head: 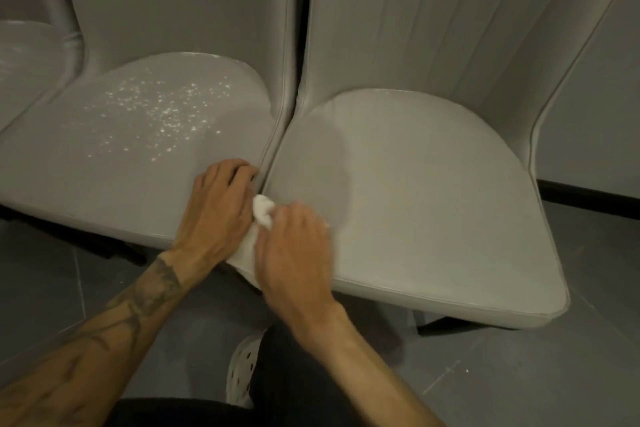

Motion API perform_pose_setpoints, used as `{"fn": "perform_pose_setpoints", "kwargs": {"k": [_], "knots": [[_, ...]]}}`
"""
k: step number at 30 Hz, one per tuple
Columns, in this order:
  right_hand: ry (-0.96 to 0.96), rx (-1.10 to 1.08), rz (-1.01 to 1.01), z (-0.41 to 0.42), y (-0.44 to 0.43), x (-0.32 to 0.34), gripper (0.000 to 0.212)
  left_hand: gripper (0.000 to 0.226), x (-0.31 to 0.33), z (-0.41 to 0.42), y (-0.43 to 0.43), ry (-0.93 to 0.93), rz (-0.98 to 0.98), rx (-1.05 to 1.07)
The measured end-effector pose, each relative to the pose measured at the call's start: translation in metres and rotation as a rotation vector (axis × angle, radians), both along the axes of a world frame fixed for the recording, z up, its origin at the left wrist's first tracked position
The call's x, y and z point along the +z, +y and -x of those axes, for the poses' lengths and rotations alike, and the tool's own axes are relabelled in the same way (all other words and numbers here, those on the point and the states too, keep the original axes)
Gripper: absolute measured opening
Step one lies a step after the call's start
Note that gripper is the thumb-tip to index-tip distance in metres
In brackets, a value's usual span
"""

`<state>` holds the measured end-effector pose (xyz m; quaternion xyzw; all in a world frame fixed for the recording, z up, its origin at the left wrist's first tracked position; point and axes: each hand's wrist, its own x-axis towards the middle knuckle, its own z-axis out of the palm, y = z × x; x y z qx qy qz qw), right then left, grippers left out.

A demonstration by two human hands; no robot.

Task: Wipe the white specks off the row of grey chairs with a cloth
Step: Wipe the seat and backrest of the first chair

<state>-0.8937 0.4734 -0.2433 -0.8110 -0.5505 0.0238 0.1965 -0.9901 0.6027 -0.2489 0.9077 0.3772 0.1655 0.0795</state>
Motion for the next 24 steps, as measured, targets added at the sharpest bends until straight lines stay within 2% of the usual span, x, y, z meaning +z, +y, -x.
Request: {"fn": "perform_pose_setpoints", "kwargs": {"k": [4,6,9,11,15,19,24], "knots": [[0.008,0.09,-0.019,-0.008,0.013,0.001,0.026,0.025,0.005,-0.003,0.01,-0.054,0.023,0.034],[-0.056,0.079,-0.012,-0.031,0.001,-0.001,0.025,0.018,0.007,-0.013,0.015,-0.073,0.003,0.032],[-0.066,-0.129,0.013,-0.086,-0.014,0.002,0.024,0.013,0.005,-0.033,0.024,-0.074,-0.021,-0.028],[-0.093,-0.278,0.042,-0.134,-0.013,0.01,0.025,0.02,0.005,-0.05,0.034,-0.068,-0.025,-0.065],[-0.135,-0.526,-0.035,-0.233,0.006,0.03,0.029,0.026,0.008,-0.086,0.057,-0.066,-0.011,-0.084],[-0.099,-0.693,0.012,-0.304,0.035,0.028,0.03,0.026,0.007,-0.117,0.08,-0.068,-0.025,-0.086],[-0.155,-0.78,0.104,-0.331,0.082,0.01,0.03,0.019,-0.001,-0.135,0.095,-0.108,-0.071,-0.036]]}}
